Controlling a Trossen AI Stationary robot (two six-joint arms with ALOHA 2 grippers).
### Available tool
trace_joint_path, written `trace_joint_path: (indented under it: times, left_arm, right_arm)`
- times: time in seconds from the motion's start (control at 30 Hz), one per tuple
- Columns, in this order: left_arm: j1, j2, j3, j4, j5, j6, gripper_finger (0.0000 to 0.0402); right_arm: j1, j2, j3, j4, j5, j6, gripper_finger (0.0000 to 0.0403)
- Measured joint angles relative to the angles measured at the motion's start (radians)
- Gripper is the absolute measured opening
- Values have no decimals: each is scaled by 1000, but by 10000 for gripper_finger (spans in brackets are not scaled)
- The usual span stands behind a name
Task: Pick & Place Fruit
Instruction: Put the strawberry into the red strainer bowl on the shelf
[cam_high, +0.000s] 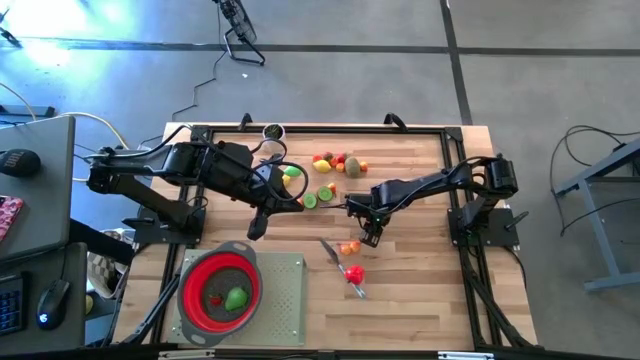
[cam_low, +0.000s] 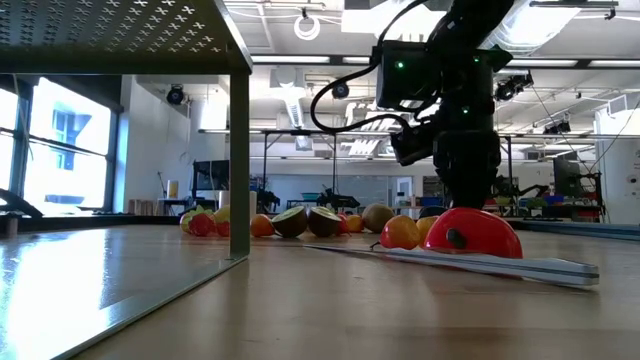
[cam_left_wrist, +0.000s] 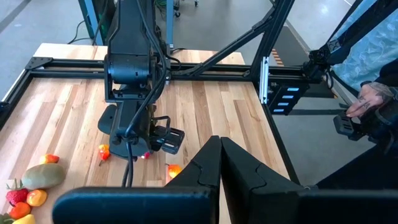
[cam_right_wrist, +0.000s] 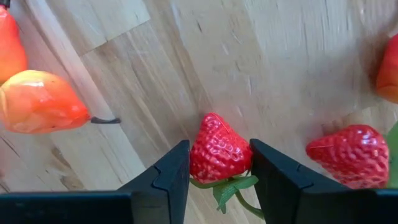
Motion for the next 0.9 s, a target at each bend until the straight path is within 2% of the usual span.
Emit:
trace_joint_path:
  times: [0.23,0.57,0.9]
  left_arm:
    - [0,0,0,0,0,0,3]
    - [0,0,0,0,-2,5,3]
    - [0,0,0,49,-222,27,3]
  right_arm:
    - [-3,-64,0,4,13,0,138]
    - [-7,-248,0,14,25,8,139]
    - [-13,-487,0,95,99,54,139]
